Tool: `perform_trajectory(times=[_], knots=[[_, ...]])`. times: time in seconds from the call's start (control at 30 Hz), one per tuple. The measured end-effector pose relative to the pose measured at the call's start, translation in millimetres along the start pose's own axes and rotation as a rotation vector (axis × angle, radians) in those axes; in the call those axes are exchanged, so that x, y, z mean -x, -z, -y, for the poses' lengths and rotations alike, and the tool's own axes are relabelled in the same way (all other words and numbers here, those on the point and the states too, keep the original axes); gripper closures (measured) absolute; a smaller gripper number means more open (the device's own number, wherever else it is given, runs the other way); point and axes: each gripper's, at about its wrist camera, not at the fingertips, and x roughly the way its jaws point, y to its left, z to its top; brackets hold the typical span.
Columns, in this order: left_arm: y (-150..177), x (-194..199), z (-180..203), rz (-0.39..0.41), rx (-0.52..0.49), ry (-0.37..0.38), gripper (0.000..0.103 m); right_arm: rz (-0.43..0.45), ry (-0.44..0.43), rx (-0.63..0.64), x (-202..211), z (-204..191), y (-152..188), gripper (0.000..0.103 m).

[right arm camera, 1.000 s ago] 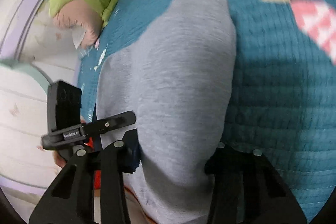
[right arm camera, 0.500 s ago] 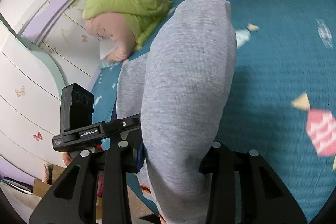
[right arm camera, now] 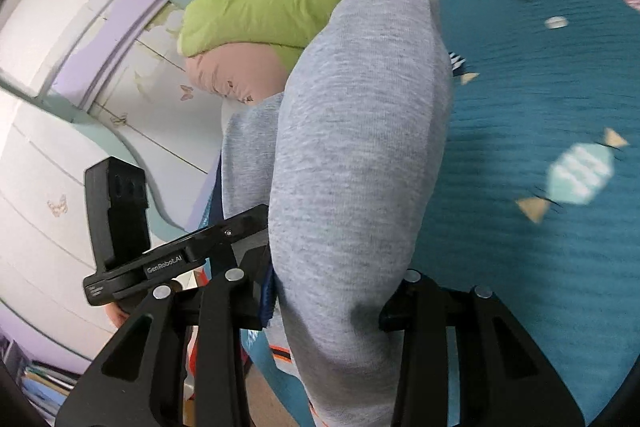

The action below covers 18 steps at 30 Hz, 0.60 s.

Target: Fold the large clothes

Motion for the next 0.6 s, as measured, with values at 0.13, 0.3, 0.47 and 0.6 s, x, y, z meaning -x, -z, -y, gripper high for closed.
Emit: perform_trajectory(times=[0.13, 0.3, 0.47, 0.6], knots=[[-26.9, -36.0, -60.0, -0.059, 0.023, -0.101, 0.056, -0.077, 0.060, -0.151, -54.2, 17.4, -23.2, 0.041], [-24.1, -61.6, -125.2, -0.047, 0.103, -0.248, 0.038, -0.087, 0.202, -0.337, -77.5, 63.0, -22.1, 0.038], [-1.3, -71.3, -134.7, -0.028, 0.106, -0.204, 0.038, 0.160, 0.319, -0.115, -43.2, 42.5, -21.5, 0.035], [9.8, -85.0, -103.3, 0.011, 0.078, -0.068, 0.042, 0.172, 0.387, 0.131, -56.0, 19.6, -15.4, 0.037]])
